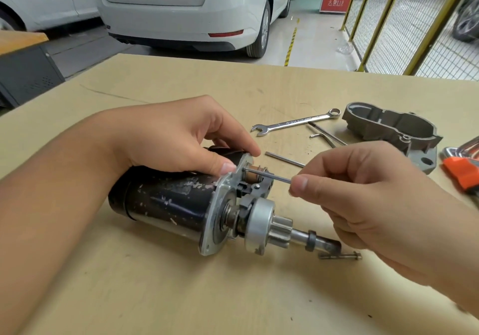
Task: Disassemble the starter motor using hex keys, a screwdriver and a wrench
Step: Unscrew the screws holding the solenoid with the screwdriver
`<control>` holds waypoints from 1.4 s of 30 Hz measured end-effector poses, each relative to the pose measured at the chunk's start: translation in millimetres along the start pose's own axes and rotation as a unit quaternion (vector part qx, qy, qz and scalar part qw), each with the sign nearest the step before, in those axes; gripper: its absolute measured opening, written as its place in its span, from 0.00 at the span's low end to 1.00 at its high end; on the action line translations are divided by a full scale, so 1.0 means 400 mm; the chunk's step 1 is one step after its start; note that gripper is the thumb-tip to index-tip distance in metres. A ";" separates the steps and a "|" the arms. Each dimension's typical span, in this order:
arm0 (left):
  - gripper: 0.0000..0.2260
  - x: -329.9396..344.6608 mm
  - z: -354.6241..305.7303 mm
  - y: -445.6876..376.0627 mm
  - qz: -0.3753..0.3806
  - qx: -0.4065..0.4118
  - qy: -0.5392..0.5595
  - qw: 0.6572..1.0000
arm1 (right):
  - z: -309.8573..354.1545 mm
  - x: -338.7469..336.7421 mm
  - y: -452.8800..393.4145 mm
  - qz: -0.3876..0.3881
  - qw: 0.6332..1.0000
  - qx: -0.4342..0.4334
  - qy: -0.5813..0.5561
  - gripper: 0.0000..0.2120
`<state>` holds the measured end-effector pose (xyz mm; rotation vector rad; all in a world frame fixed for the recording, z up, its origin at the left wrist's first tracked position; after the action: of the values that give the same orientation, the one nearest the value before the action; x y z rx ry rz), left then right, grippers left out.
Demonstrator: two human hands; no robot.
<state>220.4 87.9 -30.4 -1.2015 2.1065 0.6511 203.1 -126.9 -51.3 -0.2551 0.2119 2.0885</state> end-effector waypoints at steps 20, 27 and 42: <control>0.18 0.001 -0.001 0.003 0.001 -0.003 0.002 1.000 | 0.061 0.005 0.016 -0.034 0.940 -0.182 0.287 0.14; 0.18 0.003 0.001 0.004 0.001 -0.005 0.005 1.000 | 0.014 -0.009 -0.008 0.103 0.989 0.107 -0.025 0.12; 0.19 0.006 0.000 -0.002 -0.006 -0.002 0.020 1.000 | -0.011 0.009 -0.028 0.130 0.976 0.150 -0.085 0.08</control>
<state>219.9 86.1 -32.1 -1.2390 2.1303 0.6317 211.4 -119.3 -57.0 0.1408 0.4725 2.2852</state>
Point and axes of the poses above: each hand's wrist, its own y-axis away from the middle knuckle, its own x-axis out of the palm, z = x × y, the point moved 6 cm from there along -y, towards the middle knuckle, and after that the axes turned 1 degree about -x, right-handed, at the moved point
